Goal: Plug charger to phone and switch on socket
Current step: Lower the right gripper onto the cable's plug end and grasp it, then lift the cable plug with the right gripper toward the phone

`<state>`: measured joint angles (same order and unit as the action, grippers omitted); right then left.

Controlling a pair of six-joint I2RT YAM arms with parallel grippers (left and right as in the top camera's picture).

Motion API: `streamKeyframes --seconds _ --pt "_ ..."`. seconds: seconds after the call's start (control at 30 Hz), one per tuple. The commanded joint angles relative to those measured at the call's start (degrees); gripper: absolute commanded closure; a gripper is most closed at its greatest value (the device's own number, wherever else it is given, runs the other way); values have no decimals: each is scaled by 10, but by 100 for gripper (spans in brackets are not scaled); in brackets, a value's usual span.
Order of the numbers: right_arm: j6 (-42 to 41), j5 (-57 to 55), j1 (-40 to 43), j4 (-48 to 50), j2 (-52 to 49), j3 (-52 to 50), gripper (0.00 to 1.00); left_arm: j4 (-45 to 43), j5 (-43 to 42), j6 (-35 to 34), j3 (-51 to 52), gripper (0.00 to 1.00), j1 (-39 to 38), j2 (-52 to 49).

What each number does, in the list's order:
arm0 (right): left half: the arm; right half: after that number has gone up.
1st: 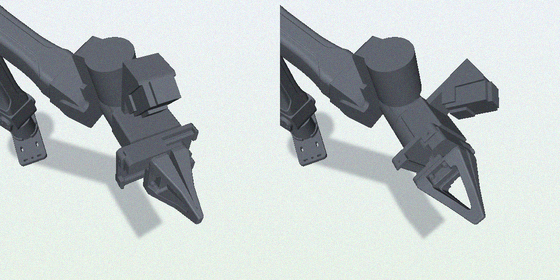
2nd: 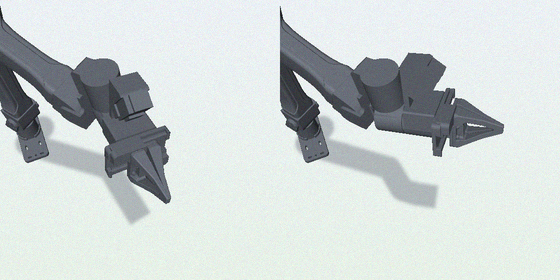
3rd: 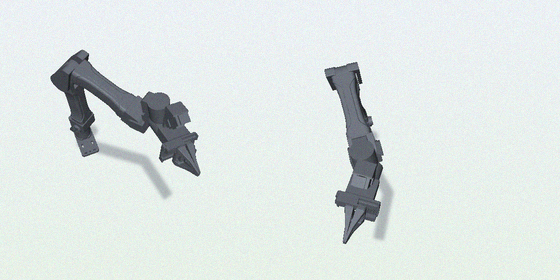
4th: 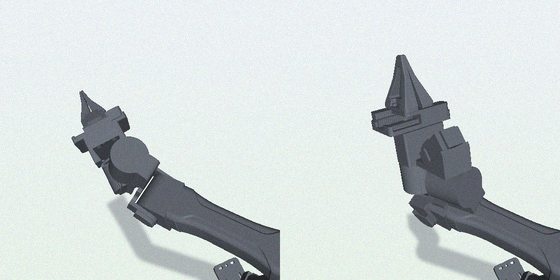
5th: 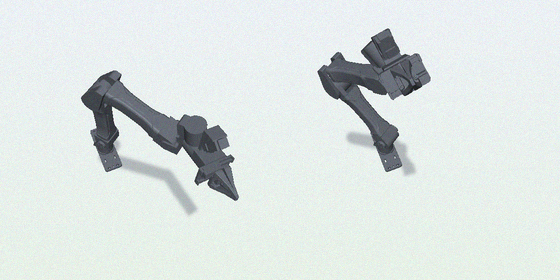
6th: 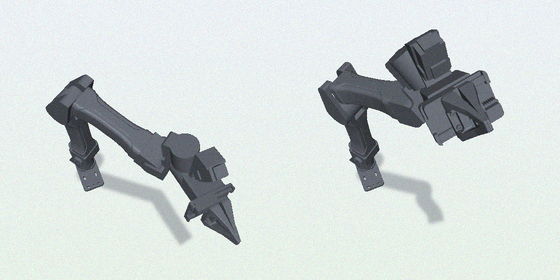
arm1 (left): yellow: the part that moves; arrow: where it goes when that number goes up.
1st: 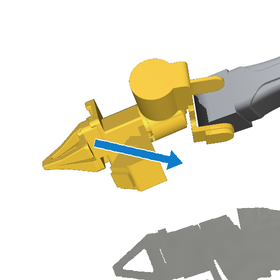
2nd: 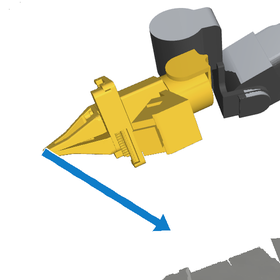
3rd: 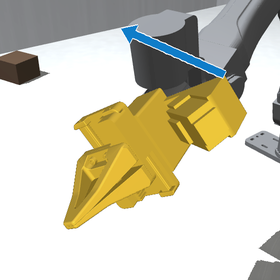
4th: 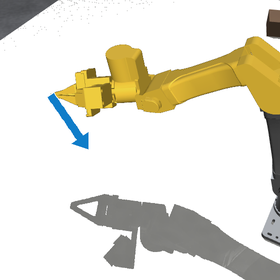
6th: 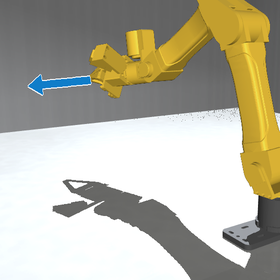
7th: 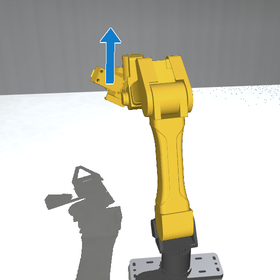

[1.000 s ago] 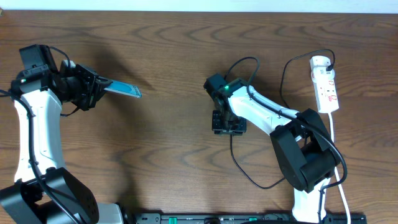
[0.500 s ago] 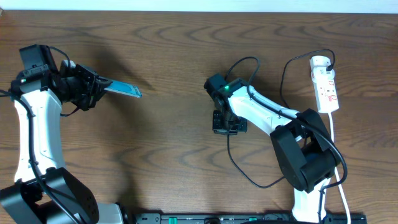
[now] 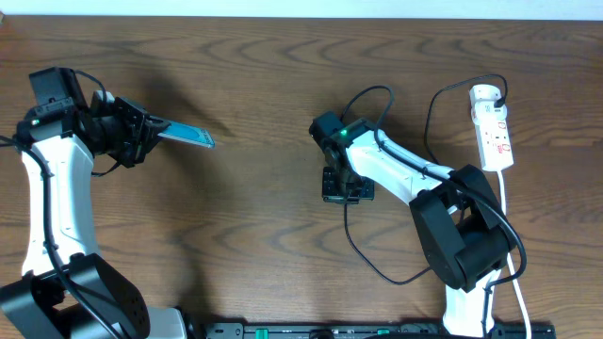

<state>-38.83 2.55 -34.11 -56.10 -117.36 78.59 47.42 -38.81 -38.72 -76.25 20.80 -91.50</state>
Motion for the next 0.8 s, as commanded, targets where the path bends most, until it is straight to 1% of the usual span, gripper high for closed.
streamKeyframes --seconds 0.0,0.23,0.37,0.53,0.67,0.77 --pt "-3 -9 -5 9 -20 -19 99 -1 -5 10 -1 93 0 9" --pt "0 -3 -2 10 -20 -13 99 -1 -5 10 -1 93 0 9" --pt "35 30 7 -14 -20 24 99 -1 -5 10 -1 93 0 9" --pt "68 35 19 -75 -20 113 99 -1 -5 10 -1 93 0 9" --pt "92 34 27 -122 -20 208 99 -1 -6 10 -1 93 0 9" --pt "127 41 34 -168 -20 303 99 -1 -6 10 -1 93 0 8"
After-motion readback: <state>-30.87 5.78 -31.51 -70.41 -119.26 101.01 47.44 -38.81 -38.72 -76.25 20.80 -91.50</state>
